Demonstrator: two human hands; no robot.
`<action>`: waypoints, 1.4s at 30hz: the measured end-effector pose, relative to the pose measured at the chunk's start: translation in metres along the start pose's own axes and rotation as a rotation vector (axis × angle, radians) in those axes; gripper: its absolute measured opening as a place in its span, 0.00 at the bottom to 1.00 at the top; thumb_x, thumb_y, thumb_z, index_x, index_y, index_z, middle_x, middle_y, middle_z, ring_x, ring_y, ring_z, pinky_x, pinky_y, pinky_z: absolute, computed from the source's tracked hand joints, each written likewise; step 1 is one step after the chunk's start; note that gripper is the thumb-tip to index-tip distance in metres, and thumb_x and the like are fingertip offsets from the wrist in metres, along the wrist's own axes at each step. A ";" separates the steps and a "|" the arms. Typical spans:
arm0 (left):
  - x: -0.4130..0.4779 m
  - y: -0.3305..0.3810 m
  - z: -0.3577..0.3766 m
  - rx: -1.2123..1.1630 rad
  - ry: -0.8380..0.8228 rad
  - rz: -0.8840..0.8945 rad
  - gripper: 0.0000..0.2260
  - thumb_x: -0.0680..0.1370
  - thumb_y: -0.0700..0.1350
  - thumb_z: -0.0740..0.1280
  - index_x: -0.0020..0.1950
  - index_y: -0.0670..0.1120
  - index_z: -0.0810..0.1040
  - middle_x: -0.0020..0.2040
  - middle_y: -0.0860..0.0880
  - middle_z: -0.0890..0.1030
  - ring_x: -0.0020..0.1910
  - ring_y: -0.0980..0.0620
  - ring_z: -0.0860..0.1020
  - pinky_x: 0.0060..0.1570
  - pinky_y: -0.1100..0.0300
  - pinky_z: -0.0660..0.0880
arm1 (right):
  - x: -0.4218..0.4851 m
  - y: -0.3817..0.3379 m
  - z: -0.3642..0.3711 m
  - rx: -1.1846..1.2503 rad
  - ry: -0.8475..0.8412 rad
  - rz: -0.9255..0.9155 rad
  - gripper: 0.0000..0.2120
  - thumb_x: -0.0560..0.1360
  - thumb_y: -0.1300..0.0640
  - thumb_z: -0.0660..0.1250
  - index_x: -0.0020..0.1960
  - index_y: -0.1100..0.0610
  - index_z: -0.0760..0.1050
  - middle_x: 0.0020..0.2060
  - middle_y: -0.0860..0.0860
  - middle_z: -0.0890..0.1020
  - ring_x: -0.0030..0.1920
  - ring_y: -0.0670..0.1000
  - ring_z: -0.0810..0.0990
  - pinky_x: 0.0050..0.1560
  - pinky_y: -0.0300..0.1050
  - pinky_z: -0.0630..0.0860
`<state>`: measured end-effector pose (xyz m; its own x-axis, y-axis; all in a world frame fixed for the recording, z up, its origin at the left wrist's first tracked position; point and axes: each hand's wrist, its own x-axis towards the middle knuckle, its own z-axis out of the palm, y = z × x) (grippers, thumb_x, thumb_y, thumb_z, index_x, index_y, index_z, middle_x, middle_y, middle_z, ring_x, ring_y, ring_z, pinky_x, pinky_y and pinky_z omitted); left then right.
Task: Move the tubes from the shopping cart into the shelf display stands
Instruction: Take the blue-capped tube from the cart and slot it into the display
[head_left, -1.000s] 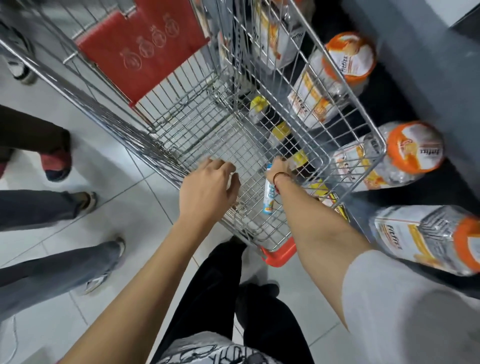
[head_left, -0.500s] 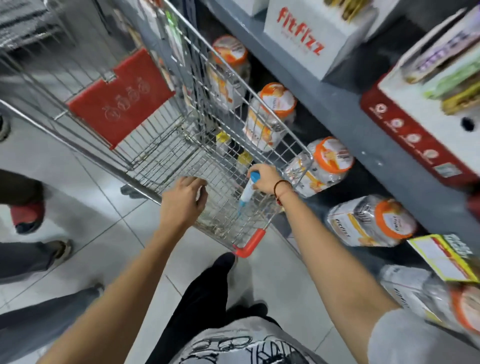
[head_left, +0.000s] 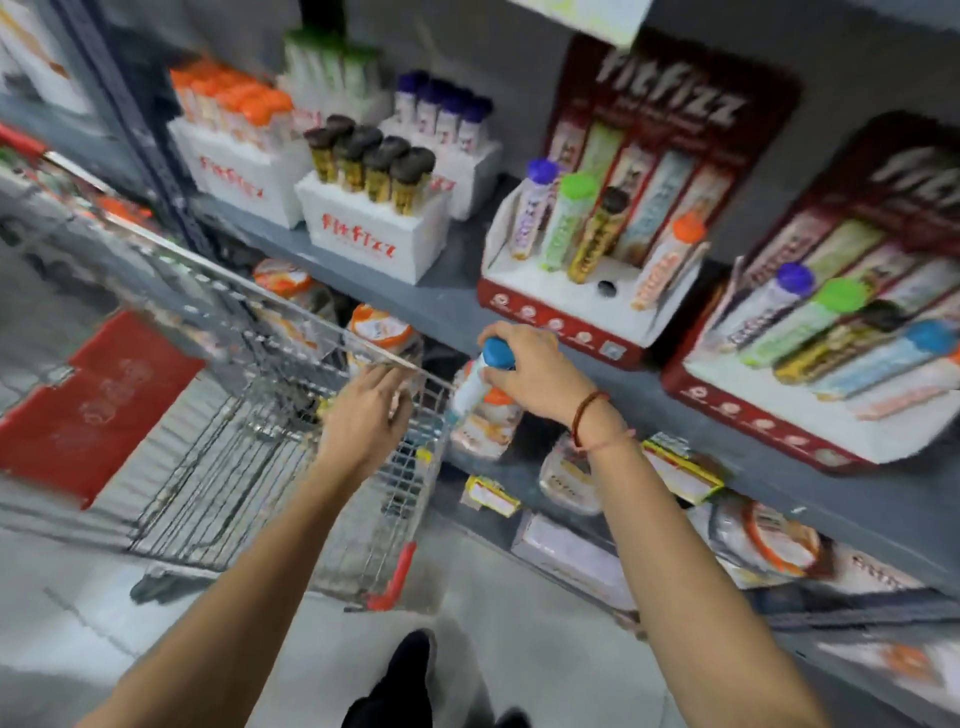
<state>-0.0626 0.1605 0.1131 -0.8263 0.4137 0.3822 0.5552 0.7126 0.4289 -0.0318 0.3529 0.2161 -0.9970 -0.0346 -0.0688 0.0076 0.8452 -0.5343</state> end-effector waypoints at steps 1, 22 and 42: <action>0.012 0.009 0.003 -0.005 0.004 0.029 0.13 0.73 0.42 0.60 0.54 0.40 0.77 0.49 0.41 0.81 0.49 0.42 0.75 0.41 0.51 0.75 | -0.007 0.003 -0.015 -0.005 0.035 0.003 0.15 0.73 0.61 0.67 0.59 0.61 0.72 0.57 0.60 0.77 0.58 0.58 0.74 0.53 0.45 0.66; 0.071 0.100 0.085 0.014 -0.379 0.302 0.25 0.75 0.51 0.50 0.64 0.37 0.72 0.65 0.39 0.74 0.65 0.40 0.70 0.64 0.43 0.63 | -0.040 0.065 -0.152 -0.108 0.233 0.172 0.13 0.66 0.57 0.73 0.49 0.55 0.79 0.42 0.53 0.77 0.50 0.54 0.71 0.50 0.49 0.74; 0.069 0.082 0.085 0.055 -0.411 0.359 0.27 0.76 0.53 0.49 0.68 0.37 0.67 0.68 0.39 0.70 0.68 0.41 0.67 0.66 0.43 0.59 | -0.001 0.053 -0.163 0.079 0.387 0.177 0.17 0.66 0.60 0.70 0.55 0.55 0.78 0.56 0.56 0.78 0.59 0.58 0.75 0.51 0.50 0.82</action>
<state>-0.0819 0.2958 0.1055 -0.5607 0.8160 0.1406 0.8126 0.5096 0.2828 -0.0429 0.4849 0.3254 -0.9350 0.3227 0.1474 0.1722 0.7760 -0.6068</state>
